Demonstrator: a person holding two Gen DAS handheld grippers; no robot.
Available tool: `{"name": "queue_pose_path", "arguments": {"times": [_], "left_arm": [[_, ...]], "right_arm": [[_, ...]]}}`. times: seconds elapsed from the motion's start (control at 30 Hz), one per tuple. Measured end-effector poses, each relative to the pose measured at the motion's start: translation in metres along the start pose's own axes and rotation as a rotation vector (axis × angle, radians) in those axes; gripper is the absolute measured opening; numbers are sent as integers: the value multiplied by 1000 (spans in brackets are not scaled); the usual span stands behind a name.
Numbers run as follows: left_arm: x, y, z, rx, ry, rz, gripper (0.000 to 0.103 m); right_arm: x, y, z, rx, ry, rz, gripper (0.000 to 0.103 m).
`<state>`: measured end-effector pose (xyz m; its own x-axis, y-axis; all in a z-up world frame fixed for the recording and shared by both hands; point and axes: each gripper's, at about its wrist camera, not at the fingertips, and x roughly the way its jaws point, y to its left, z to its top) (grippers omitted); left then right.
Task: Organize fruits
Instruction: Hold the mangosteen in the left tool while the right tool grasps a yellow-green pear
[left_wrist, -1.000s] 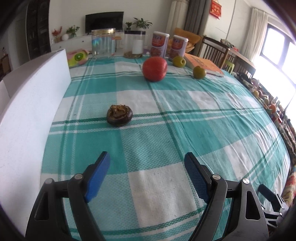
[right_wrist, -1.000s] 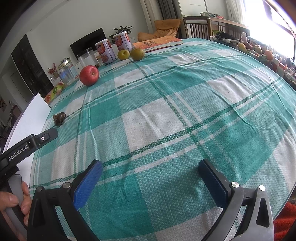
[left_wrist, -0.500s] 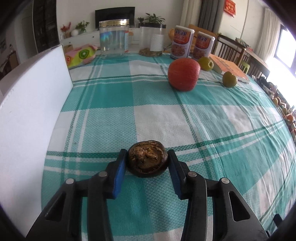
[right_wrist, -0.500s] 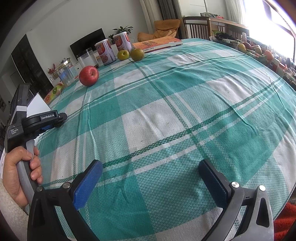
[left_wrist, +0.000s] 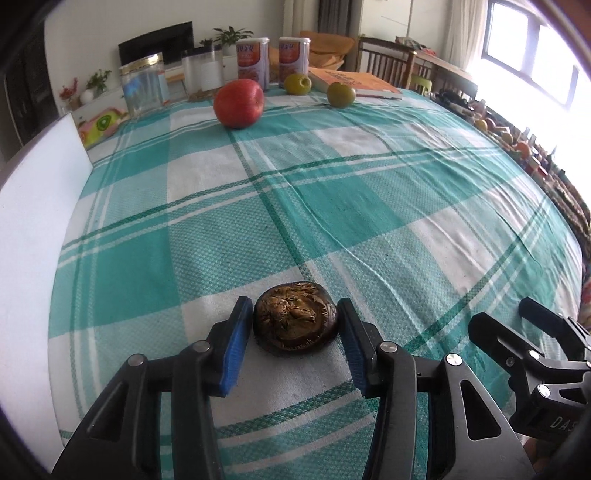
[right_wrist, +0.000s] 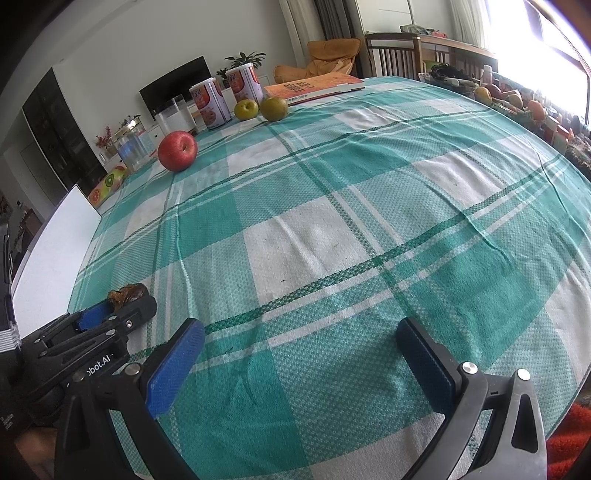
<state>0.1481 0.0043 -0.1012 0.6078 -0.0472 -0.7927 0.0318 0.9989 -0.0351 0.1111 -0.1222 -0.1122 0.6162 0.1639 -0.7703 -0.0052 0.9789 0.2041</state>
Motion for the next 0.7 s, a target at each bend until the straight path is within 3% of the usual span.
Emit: {"name": "queue_pose_path", "arguments": {"times": [0.03, 0.07, 0.33, 0.7], "left_arm": [[1, 0, 1, 3, -5, 13, 74], [2, 0, 1, 2, -10, 29, 78], [9, 5, -1, -11, -2, 50, 90], [11, 6, -2, -21, 2, 60, 95]], "right_arm": [[0, 0, 0, 1, 0, 1, 103], [0, 0, 0, 1, 0, 1, 103], [1, 1, 0, -5, 2, -7, 103], [1, 2, 0, -6, 2, -7, 103]]}}
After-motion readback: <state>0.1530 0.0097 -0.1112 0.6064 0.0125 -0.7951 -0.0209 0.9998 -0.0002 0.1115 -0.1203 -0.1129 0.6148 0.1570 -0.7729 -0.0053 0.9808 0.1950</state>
